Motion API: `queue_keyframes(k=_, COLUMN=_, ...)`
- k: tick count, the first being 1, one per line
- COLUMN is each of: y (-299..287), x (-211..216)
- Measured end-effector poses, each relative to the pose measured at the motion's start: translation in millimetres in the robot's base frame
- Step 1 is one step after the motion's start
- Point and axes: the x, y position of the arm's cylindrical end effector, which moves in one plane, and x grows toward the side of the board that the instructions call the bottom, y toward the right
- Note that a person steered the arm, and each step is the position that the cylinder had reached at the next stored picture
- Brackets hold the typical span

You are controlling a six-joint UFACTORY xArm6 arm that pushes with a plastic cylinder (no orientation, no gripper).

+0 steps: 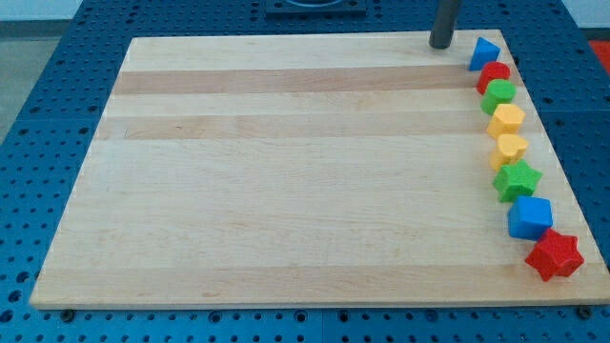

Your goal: Move the arm close to green circle

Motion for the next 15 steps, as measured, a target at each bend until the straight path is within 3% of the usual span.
queue_keyframes(k=9, y=121.2, x=3.7)
queue_keyframes(k=12, y=121.2, x=74.2)
queue_keyframes(k=15, y=121.2, x=115.2)
